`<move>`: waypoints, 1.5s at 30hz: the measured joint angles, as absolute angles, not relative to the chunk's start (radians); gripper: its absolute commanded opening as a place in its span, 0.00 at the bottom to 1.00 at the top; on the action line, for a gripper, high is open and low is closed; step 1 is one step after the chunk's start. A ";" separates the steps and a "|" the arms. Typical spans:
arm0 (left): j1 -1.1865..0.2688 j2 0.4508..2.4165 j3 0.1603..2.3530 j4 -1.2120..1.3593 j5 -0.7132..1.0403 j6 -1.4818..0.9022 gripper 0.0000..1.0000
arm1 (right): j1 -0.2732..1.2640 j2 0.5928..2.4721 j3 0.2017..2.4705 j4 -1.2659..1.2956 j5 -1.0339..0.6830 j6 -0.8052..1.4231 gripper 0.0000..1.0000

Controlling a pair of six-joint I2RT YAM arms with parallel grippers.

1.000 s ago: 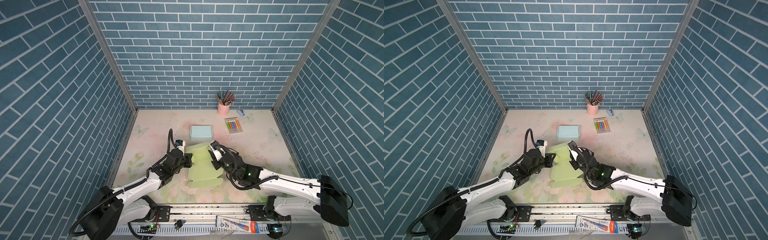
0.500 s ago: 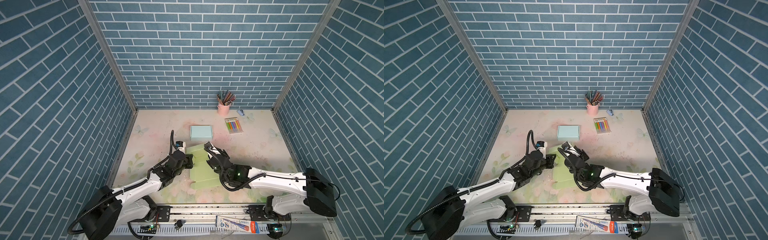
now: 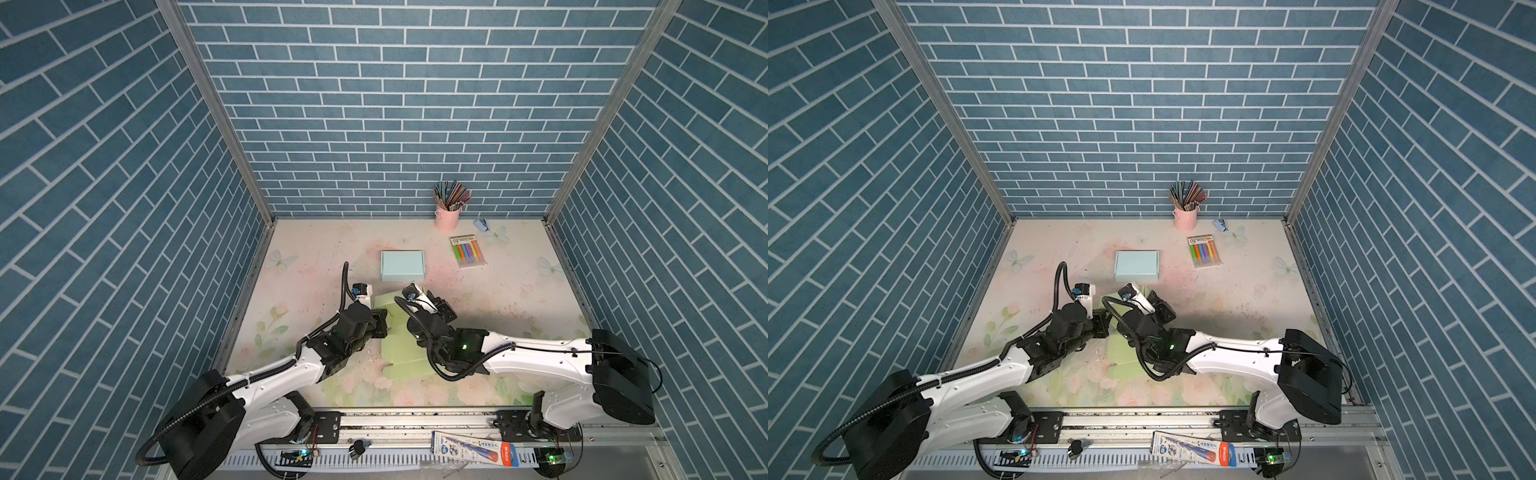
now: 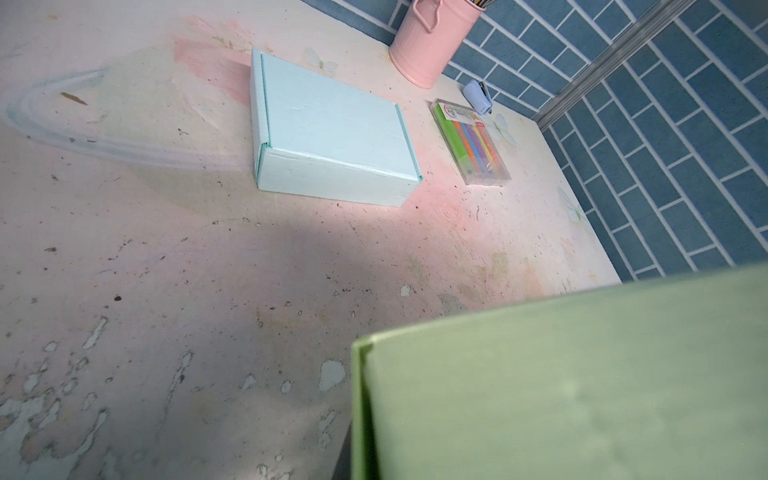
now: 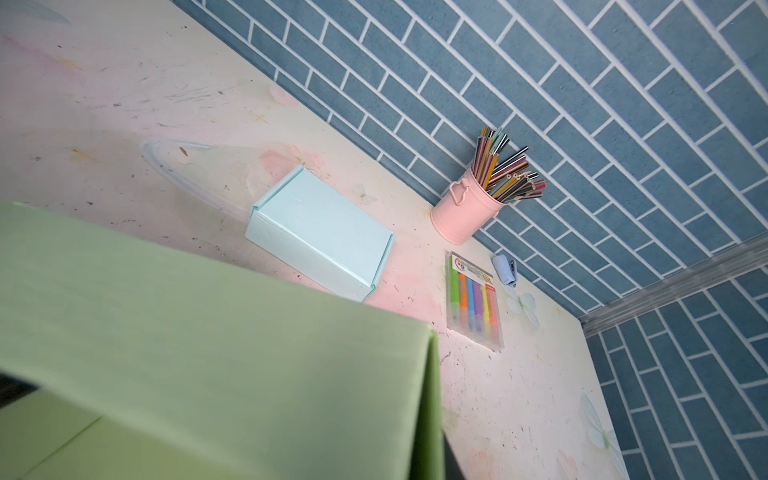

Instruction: Fold the paper box

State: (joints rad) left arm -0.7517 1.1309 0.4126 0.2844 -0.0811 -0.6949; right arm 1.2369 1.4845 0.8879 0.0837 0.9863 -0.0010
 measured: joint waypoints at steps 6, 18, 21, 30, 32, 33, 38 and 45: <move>-0.767 1.146 0.410 0.295 -0.093 -0.716 0.03 | 1.237 1.508 0.893 0.087 1.026 0.014 0.05; -0.785 1.154 0.410 0.314 -0.113 -0.728 0.03 | 1.237 1.512 0.893 0.088 1.060 0.001 0.19; -0.785 1.154 0.410 0.320 -0.119 -0.730 0.03 | 1.237 1.522 0.893 0.088 1.073 -0.009 0.18; -0.788 1.186 0.407 0.353 -0.135 -0.742 0.02 | 1.238 1.539 0.893 0.108 1.100 -0.006 0.02; -0.789 1.194 0.407 0.365 -0.135 -0.746 0.02 | 1.240 1.540 0.893 0.109 1.107 -0.007 0.01; -0.789 1.199 0.407 0.373 -0.137 -0.748 0.02 | 1.243 1.540 0.893 0.109 1.113 -0.008 0.00; -0.789 1.215 0.407 0.395 -0.138 -0.752 0.02 | 1.261 1.556 0.893 0.120 1.155 -0.009 0.11; -0.794 1.217 0.391 0.414 -0.150 -0.756 0.02 | 1.279 1.565 0.882 0.119 1.175 -0.028 0.24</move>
State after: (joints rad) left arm -0.7937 1.2171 0.3912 0.4137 -0.1505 -0.7555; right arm 1.2793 1.5646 0.8818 0.1188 1.1751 -0.0280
